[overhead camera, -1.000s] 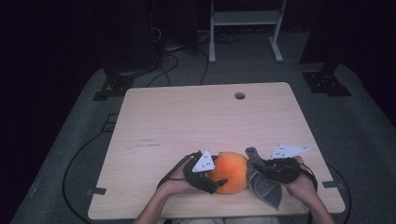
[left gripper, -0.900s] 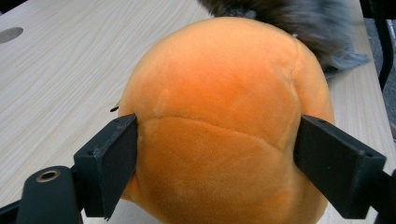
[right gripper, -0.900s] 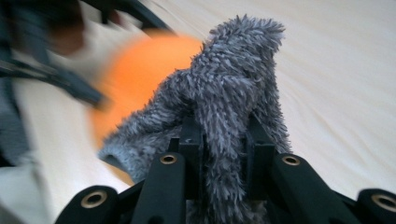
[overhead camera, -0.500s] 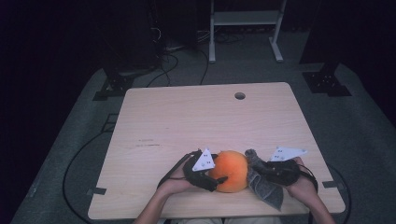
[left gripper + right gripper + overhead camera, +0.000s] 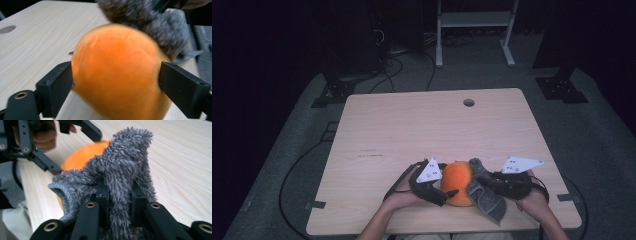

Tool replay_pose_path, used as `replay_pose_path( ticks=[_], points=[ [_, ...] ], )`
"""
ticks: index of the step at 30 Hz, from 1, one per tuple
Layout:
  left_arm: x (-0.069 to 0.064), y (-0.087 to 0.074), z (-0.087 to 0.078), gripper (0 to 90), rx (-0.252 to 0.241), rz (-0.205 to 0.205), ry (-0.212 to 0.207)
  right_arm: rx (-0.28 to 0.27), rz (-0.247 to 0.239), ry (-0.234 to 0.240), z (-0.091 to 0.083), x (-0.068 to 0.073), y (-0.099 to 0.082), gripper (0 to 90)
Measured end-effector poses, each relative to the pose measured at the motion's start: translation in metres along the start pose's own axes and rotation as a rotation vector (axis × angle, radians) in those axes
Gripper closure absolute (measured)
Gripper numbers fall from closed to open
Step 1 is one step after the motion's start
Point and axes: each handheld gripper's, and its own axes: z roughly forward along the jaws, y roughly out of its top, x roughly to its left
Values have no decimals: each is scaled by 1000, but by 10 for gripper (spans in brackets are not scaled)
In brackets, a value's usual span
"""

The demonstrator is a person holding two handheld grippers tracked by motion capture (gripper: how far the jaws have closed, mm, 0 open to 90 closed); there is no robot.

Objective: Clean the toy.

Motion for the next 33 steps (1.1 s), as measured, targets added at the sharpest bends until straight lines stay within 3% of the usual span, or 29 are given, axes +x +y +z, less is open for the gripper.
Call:
replay_pose_path(
  ticks=[3,4,8,11,13,15,17,19,21,24,26,27,28,30,31,33],
  points=[
    [-6,1,3,225,-4,13,19,65,-6,-68,-6,-7,-4,737],
    [-8,2,3,240,-9,35,24,63,4,-74,-11,-8,-3,738],
    [-15,8,4,260,-21,73,18,-36,-34,-6,-21,8,15,735],
    [-19,8,2,220,-32,94,-7,12,-91,-17,-9,15,18,734],
    [-15,7,-1,175,-51,61,-11,27,-84,-16,-3,10,11,734],
    [-11,7,-4,139,-60,41,0,23,-41,-33,-8,-1,3,734],
    [-9,8,-3,126,-49,29,18,22,-26,-36,-11,-4,1,734],
    [-9,7,0,122,-40,12,10,28,-12,-44,-14,-9,-5,733],
    [-11,5,5,186,-16,2,-14,36,-1,-45,-14,-12,-8,733],
    [-16,7,6,251,-24,15,-16,61,-21,-68,-18,-10,-3,731],
    [-17,9,5,263,-23,35,-19,47,-37,-78,-26,-5,5,733],
    [-19,10,6,266,-26,40,-22,8,-70,-65,-35,5,17,733],
    [-21,12,6,266,-31,47,-23,8,-70,-65,-35,5,17,733],
    [-26,15,7,271,-31,78,-33,-21,-116,-40,-35,21,31,732],
    [-29,16,8,271,-25,96,-35,-19,-148,-30,-31,30,37,731],
    [-31,15,7,268,-6,120,-34,49,-207,-43,-10,43,41,728]
  ],
)
